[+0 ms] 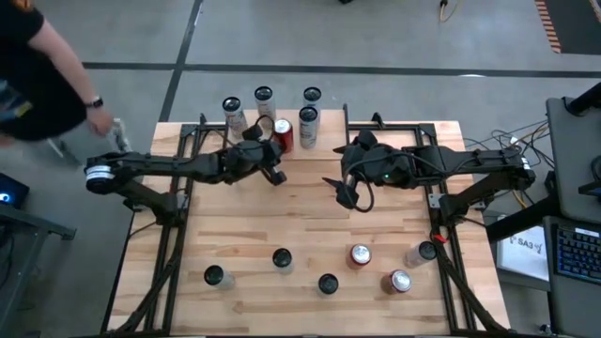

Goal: Place canned beverage on shelf
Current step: Put the red soda can on the shelf

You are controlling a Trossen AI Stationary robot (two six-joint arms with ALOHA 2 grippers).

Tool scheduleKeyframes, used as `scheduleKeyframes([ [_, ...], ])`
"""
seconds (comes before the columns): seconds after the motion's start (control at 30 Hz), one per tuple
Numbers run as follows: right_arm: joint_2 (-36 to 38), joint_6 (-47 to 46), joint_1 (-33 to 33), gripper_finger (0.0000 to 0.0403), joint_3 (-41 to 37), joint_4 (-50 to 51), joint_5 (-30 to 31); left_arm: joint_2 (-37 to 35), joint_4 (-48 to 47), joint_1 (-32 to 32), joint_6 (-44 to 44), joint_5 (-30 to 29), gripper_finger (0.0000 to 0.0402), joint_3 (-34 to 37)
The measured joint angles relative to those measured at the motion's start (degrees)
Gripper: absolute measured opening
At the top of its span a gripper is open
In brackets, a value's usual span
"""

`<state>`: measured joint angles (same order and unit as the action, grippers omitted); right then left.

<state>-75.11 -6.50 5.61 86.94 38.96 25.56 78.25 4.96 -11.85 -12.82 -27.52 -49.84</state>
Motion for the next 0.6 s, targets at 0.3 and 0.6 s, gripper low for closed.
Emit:
scheduleKeyframes([
  [0.3,-0.02,0.47,0.0,0.0375,1.44,-0.26,-0.55,-7.08,-6.91,2.08,-6.17,-1.55,0.0,-2.47],
  [0.6,-0.02,2.73,0.0,0.0375,3.84,1.44,-0.65,-4.8,-28.97,-1.52,-12.2,4.99,0.0,-20.24],
])
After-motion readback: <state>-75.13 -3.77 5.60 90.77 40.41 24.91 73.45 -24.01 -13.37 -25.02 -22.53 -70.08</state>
